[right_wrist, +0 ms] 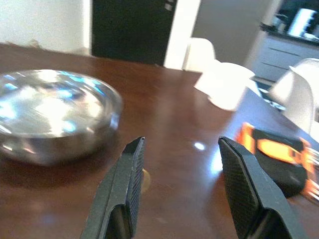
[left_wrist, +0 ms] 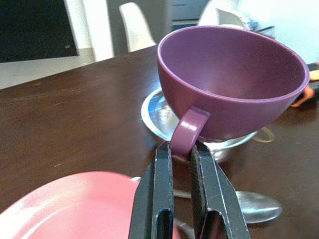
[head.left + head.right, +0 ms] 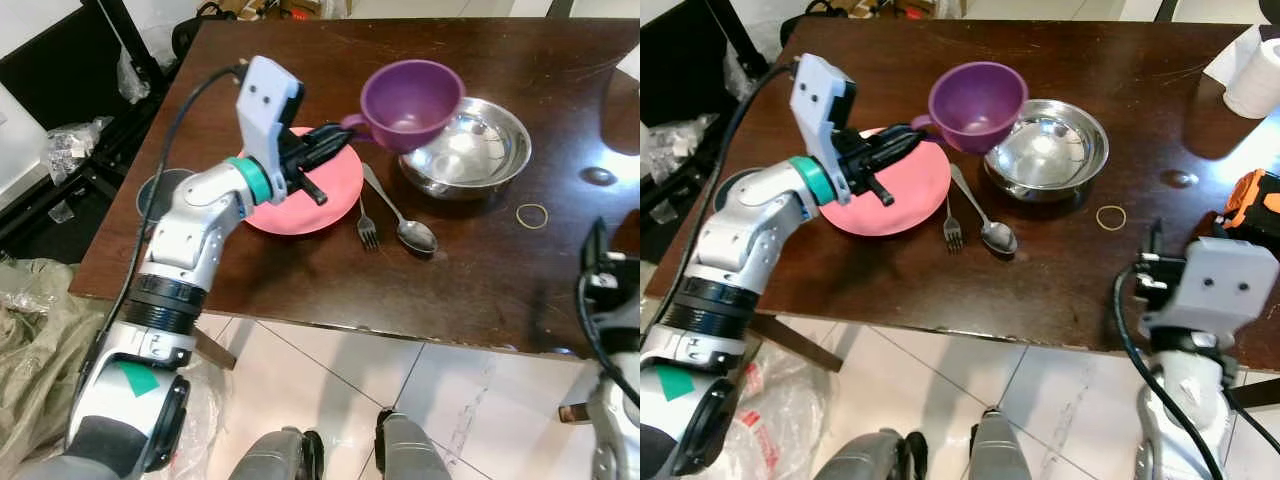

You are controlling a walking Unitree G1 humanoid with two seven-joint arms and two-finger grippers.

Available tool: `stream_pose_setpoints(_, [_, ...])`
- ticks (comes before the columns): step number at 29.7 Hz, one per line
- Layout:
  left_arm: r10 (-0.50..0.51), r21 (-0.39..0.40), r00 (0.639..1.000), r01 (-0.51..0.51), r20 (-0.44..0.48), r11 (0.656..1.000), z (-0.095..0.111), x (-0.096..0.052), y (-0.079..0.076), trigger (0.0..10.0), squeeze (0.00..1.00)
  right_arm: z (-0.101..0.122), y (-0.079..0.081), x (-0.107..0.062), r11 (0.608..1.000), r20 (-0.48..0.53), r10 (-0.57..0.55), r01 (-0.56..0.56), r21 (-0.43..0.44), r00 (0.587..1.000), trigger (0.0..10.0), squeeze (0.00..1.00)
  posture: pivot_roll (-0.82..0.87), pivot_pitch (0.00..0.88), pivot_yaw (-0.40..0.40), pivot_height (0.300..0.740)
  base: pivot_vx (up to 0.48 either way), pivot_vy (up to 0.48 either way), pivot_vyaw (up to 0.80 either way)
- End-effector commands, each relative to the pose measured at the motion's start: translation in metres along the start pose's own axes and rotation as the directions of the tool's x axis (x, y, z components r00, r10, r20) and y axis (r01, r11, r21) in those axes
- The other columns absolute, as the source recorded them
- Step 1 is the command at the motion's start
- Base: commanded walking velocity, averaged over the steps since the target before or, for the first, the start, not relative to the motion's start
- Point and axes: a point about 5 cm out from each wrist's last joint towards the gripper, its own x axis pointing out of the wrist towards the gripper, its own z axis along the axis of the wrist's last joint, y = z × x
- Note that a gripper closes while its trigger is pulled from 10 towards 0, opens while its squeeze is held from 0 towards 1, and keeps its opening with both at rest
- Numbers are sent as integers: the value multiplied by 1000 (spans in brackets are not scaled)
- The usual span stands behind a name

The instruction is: Setting the table

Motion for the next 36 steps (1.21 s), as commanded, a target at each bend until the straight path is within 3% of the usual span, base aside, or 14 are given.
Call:
stream_pose_setpoints(1, [66,18,998,-65,-16,998,0,-5,9,10000,0,-4,10,-1,999,-24,34,-34,5,999,10000,0,-78,100,153,740,0,0,0])
stream_pose_setpoints(4, [102,16,995,-101,-17,995,1,-5,12,10000,0,-4,16,0,998,-21,52,-52,20,998,10000,0,-78,98,154,740,0,0,0])
stream_pose_setpoints(7, [173,35,985,-172,-27,984,2,-6,21,10000,0,-2,40,1,986,-15,146,-144,88,989,10000,0,-73,94,155,740,0,0,0])
stream_pose_setpoints(9, [173,35,985,-172,-27,984,2,-6,21,10000,0,-2,40,1,986,-15,146,-144,88,989,10000,0,-73,94,155,740,0,0,0])
stream_pose_setpoints(10, [184,51,982,-182,-33,982,0,-7,21,10000,0,-1,55,0,967,-11,223,-220,127,975,10000,0,-68,92,154,740,0,0,0])
stream_pose_setpoints(11, [184,51,982,-182,-33,982,0,-7,21,10000,0,-1,55,0,967,-11,223,-220,127,975,10000,0,-68,92,154,740,0,0,0])
stream_pose_setpoints(13, [197,86,977,-190,-87,978,-16,-12,16,10000,0,-3,72,-6,939,-18,316,-310,146,949,10000,0,-65,86,154,740,0,0,0])
stream_pose_setpoints(15, [207,89,971,-197,-120,976,-28,-16,13,10000,0,-6,73,-7,937,-26,325,-318,145,945,10000,0,-65,86,154,740,0,0,0])
stream_pose_setpoints(22, [266,84,948,-255,-177,963,-53,-18,7,10000,0,-9,68,-8,948,-42,293,-285,141,955,10000,0,-70,74,155,740,0,0,0])
stream_pose_setpoints(26, [286,62,944,-280,-165,958,-57,-9,0,10000,0,-11,63,-6,959,-47,258,-250,131,965,10000,0,-78,66,158,740,0,0,0])
stream_pose_setpoints(28, [221,62,966,-215,-133,975,-49,-3,-6,10000,0,-12,56,-8,971,-52,216,-209,114,975,10000,0,-93,58,172,740,0,0,0])
stream_pose_setpoints(32, [182,71,976,-174,-123,982,-46,-3,-8,10000,0,-14,50,-9,978,-60,189,-182,104,980,10000,0,-95,57,174,740,0,0,0])
stream_pose_setpoints(35, [106,57,992,-103,-71,993,-37,1,-20,10000,0,-19,26,-13,995,-84,76,-70,69,994,10000,0,-107,53,179,740,0,0,0])
stream_pose_setpoints(36, [106,57,992,-103,-71,993,-37,1,-20,10000,0,-19,26,-13,995,-84,76,-70,69,994,10000,0,-107,53,179,740,0,0,0])
